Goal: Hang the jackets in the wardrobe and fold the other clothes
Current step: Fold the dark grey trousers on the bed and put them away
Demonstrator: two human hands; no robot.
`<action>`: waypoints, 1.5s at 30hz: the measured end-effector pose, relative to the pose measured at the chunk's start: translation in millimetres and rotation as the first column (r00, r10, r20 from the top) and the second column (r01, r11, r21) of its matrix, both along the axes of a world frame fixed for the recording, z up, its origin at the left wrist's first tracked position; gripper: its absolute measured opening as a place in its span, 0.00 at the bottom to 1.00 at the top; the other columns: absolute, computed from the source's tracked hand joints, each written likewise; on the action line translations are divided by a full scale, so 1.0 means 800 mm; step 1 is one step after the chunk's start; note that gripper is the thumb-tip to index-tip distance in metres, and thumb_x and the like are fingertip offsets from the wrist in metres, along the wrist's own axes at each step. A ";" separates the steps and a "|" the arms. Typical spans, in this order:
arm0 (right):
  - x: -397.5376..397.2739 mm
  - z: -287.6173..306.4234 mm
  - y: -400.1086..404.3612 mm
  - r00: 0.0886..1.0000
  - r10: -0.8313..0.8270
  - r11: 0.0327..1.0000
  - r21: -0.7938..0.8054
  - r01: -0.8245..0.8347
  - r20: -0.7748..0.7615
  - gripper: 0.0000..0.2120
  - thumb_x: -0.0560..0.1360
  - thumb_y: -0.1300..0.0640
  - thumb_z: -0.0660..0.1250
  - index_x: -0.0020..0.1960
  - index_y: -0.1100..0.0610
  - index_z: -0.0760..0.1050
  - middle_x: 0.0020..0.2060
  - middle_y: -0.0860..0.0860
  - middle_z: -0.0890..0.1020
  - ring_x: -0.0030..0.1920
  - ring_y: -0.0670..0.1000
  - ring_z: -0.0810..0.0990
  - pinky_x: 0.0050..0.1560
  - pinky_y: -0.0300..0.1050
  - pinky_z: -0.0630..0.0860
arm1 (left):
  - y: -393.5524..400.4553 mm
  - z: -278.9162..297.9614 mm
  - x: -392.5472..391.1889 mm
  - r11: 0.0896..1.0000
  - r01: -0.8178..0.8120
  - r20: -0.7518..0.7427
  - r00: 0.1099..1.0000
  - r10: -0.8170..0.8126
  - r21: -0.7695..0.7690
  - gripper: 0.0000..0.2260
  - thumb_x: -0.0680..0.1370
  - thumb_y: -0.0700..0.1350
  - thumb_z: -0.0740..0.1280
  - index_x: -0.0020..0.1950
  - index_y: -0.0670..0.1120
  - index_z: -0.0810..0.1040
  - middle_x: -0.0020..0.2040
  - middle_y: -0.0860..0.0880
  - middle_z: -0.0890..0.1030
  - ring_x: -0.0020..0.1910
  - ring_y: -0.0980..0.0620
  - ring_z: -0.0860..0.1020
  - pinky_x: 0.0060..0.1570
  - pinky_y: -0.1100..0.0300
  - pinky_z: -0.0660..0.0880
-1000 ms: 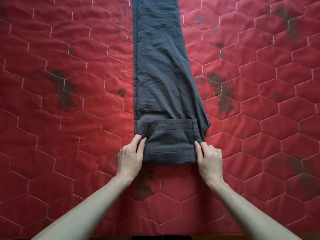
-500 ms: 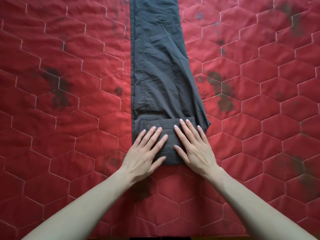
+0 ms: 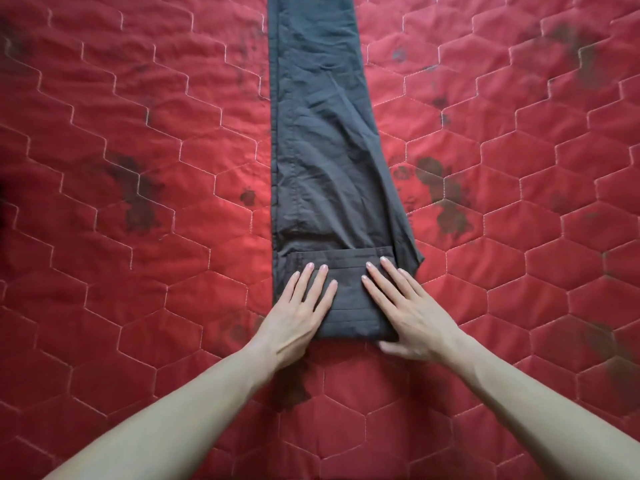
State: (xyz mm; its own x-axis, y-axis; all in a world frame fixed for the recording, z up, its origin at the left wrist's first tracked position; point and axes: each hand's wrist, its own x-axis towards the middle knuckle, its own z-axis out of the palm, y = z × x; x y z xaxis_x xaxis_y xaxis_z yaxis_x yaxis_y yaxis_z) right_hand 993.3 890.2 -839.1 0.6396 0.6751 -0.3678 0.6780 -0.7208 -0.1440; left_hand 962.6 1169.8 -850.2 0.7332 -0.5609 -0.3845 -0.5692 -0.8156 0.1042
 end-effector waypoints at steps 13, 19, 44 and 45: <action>-0.063 0.019 0.013 0.986 -0.154 0.985 0.063 0.157 -0.059 0.45 0.61 0.56 0.75 0.77 0.62 0.69 0.78 0.61 0.68 0.79 0.66 0.64 0.72 0.60 0.73 | -0.019 0.073 -0.035 0.979 -0.201 -0.427 0.887 0.175 -0.017 0.41 0.74 0.39 0.59 0.85 0.41 0.45 0.85 0.40 0.42 0.84 0.40 0.40 0.82 0.48 0.41; -0.114 0.028 -0.038 0.960 -0.175 0.869 0.425 0.255 -0.218 0.24 0.68 0.51 0.72 0.63 0.52 0.80 0.64 0.44 0.83 0.69 0.46 0.78 0.76 0.52 0.64 | -0.002 0.115 -0.075 0.928 -0.364 -0.719 0.665 0.202 -0.076 0.36 0.74 0.49 0.50 0.84 0.47 0.58 0.84 0.45 0.59 0.83 0.48 0.57 0.79 0.65 0.47; -0.013 0.003 0.055 0.535 -0.798 0.471 0.265 0.841 -0.277 0.17 0.83 0.41 0.63 0.55 0.54 0.68 0.42 0.61 0.83 0.46 0.68 0.81 0.41 0.53 0.69 | 0.050 0.027 -0.046 -0.165 -0.937 -0.783 0.151 0.604 -0.308 0.05 0.83 0.38 0.69 0.57 0.45 0.83 0.50 0.55 0.87 0.52 0.57 0.85 0.53 0.62 0.80; -0.015 0.005 0.053 0.535 -0.797 0.467 0.274 0.841 -0.282 0.16 0.83 0.42 0.64 0.58 0.53 0.68 0.44 0.59 0.84 0.48 0.67 0.82 0.42 0.54 0.70 | 0.047 0.026 -0.048 -0.172 -0.930 -0.771 0.153 0.618 -0.323 0.04 0.83 0.40 0.69 0.55 0.45 0.83 0.49 0.54 0.87 0.52 0.57 0.85 0.55 0.58 0.81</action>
